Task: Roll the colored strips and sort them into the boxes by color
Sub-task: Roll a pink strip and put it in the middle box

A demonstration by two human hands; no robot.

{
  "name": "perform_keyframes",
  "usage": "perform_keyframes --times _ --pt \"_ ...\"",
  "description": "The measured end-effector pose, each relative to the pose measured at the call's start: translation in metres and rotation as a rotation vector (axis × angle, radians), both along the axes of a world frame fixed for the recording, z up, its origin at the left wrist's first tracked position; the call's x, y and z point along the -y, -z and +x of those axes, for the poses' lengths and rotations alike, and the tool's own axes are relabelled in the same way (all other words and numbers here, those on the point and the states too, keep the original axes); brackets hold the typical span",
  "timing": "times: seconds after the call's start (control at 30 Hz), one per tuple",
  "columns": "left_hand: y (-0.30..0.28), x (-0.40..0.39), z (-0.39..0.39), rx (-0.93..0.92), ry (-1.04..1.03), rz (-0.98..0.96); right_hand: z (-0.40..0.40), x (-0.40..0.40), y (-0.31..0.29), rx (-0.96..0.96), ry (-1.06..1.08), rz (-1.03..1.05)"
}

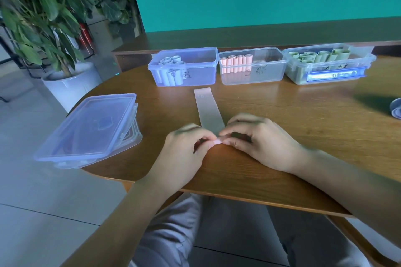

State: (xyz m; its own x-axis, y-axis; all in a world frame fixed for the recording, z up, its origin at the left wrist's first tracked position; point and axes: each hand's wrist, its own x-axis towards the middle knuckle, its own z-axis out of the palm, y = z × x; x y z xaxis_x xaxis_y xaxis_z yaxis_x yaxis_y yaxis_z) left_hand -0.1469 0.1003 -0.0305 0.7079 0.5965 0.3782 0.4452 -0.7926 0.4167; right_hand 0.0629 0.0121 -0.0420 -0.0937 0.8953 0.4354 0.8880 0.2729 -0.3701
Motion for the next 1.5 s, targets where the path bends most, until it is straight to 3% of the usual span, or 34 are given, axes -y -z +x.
perform_keyframes --times 1.5 --pt "0.004 -0.031 0.012 -0.018 -0.032 0.023 0.011 -0.035 0.001 0.048 0.037 -0.048"
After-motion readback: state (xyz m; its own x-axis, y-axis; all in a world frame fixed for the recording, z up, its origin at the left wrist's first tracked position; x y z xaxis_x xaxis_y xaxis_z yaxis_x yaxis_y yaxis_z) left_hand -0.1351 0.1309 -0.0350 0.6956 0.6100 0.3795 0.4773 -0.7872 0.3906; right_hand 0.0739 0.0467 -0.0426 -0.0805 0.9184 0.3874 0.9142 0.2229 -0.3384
